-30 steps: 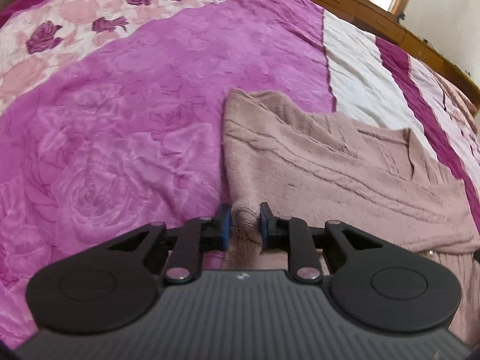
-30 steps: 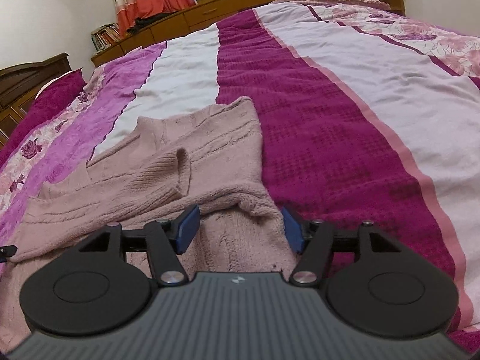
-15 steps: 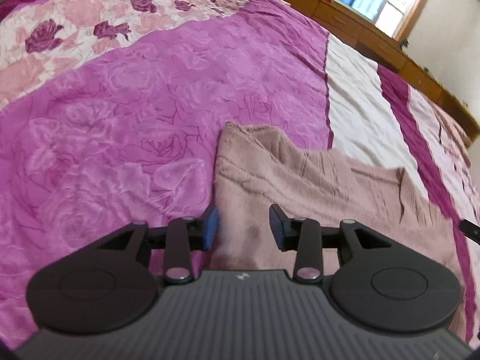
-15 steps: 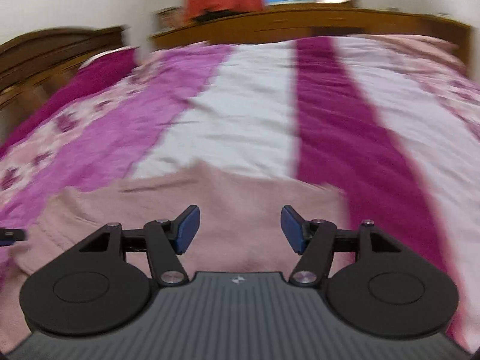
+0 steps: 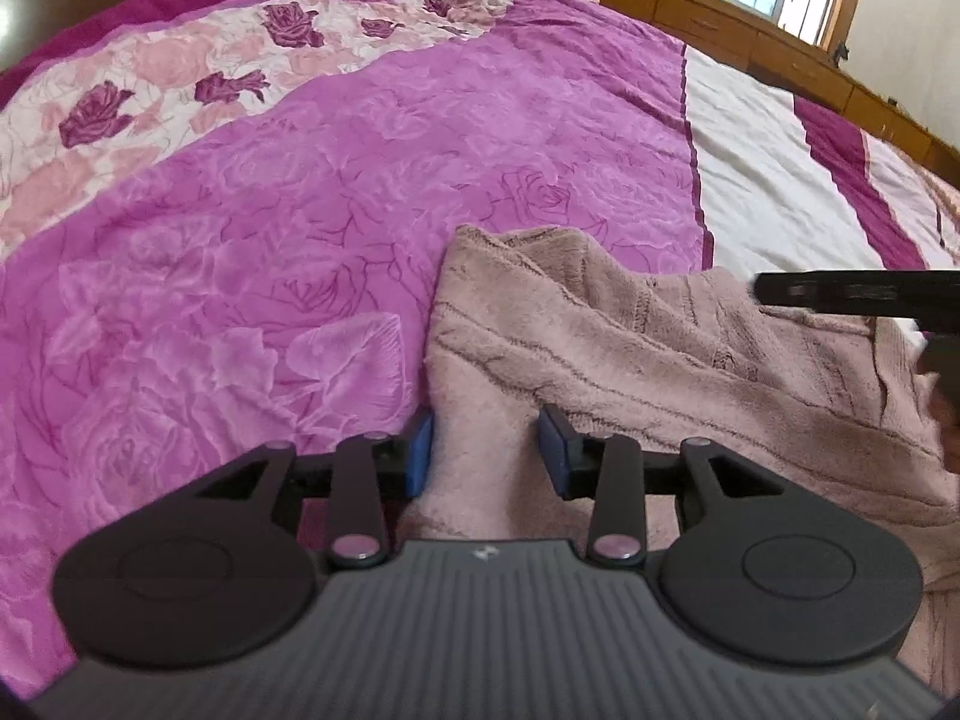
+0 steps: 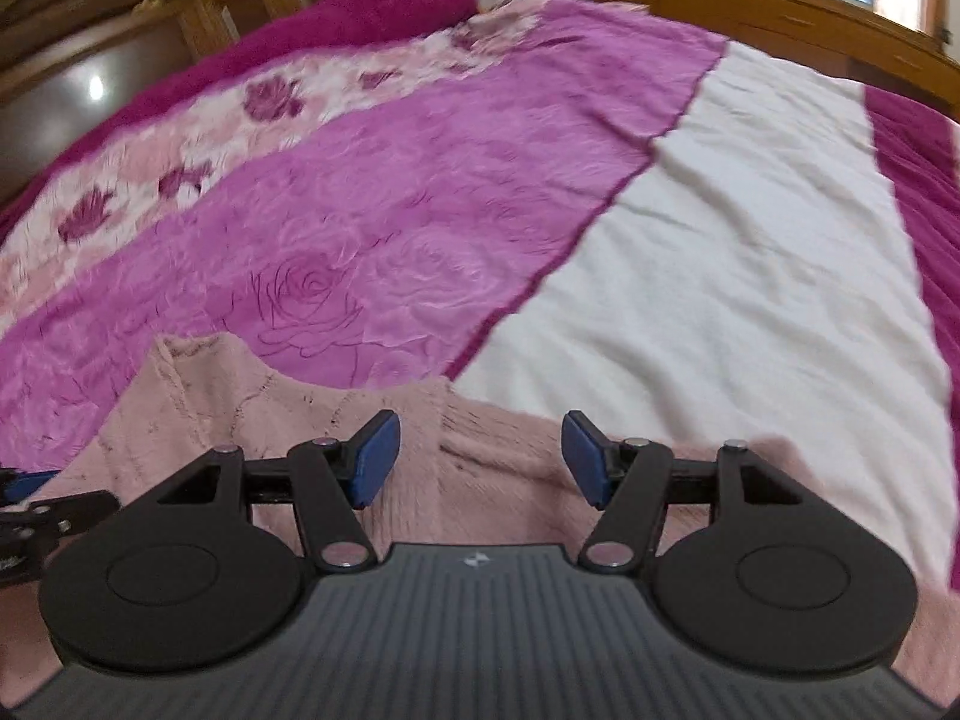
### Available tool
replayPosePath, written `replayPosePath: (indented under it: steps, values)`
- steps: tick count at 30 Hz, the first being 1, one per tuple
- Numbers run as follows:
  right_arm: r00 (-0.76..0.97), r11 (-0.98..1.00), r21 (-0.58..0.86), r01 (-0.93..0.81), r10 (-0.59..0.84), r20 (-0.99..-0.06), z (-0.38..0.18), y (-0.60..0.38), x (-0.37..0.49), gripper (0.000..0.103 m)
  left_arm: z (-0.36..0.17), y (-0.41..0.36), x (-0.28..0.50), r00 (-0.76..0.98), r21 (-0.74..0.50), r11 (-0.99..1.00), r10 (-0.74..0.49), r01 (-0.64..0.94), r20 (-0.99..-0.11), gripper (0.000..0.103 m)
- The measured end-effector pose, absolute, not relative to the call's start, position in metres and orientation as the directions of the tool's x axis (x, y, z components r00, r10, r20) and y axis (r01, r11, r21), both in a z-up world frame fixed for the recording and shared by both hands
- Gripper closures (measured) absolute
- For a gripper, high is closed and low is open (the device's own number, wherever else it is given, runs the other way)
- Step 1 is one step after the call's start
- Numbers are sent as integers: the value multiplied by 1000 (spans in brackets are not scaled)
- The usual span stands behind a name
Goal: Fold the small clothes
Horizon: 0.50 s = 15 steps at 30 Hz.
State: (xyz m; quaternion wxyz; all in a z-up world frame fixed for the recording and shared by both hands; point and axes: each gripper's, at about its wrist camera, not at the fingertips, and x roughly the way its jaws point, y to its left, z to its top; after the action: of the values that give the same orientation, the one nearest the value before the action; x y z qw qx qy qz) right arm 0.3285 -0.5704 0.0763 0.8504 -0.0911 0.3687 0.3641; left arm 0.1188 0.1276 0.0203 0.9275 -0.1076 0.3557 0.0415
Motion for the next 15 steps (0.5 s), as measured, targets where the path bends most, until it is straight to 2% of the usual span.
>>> replayPosePath:
  steps: [4, 7, 11, 13, 15]
  values:
    - [462, 692, 56, -720, 538, -705, 60, -549, 340, 36, 17, 134, 116, 754, -219, 962, -21, -163, -656, 63]
    - [460, 671, 24, -741, 534, -709, 51, -539, 345, 30, 15, 134, 114, 761, -229, 959, -24, -165, -648, 63]
    - [409, 631, 28, -775, 535, -739, 43, -531, 351, 31, 14, 132, 113, 767, -218, 962, -16, -162, -641, 63]
    - [370, 610, 59, -790, 552, -747, 45, -532, 352, 52, 14, 132, 113, 769, -217, 962, -14, -163, -639, 63]
    - [343, 582, 71, -810, 570, -747, 48, -533, 349, 89, 13, 132, 112, 772, -218, 962, -13, -163, -636, 62]
